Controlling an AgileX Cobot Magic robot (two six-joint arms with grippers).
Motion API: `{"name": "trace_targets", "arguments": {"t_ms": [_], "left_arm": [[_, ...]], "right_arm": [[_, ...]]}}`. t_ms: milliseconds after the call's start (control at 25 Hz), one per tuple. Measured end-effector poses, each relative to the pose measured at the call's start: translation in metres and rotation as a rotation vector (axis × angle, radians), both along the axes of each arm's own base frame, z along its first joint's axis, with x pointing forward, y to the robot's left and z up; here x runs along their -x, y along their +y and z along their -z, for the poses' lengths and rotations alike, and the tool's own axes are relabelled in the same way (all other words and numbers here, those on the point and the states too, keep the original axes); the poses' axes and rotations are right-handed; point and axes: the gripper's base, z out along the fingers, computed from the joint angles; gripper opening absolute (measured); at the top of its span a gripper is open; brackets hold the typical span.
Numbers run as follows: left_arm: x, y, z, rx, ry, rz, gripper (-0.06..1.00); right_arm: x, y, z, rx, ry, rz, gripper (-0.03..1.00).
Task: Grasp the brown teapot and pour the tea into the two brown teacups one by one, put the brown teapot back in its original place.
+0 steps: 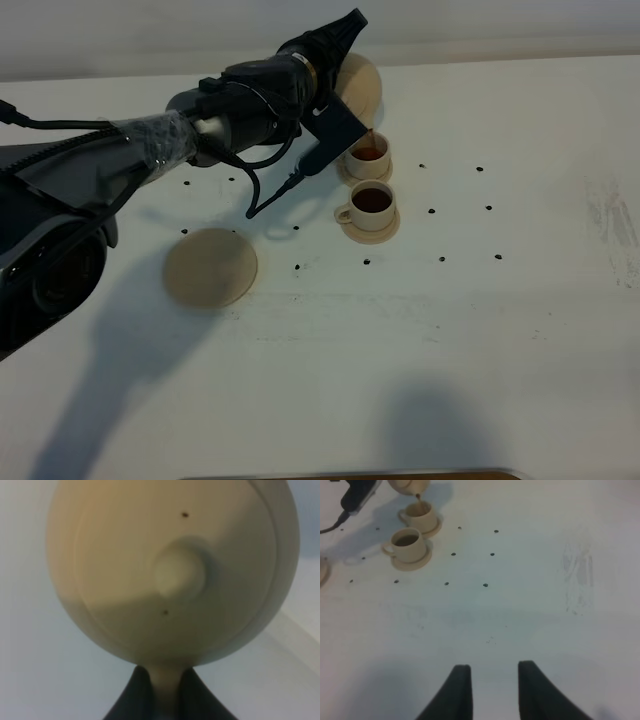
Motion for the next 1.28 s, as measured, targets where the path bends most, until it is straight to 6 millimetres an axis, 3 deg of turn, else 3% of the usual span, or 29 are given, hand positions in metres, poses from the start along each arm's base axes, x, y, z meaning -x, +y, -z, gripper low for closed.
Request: {"name": "trace_targets", "arguments": {"t_ms": [160, 1280], "left_arm": [[-0.0016, 0.0013, 0.0093, -0.024, 0.007, 0.002, 0.16], [-0.0023, -0.0016, 0.0078, -0.059, -0.027, 0.066, 0.16]], "right_arm": [[0.0000, 0.0000, 0.0000, 0.000, 0.000, 0.000, 0.22], [0.0000, 0.0000, 0.0000, 0.000, 0.000, 0.000, 0.22]]}}
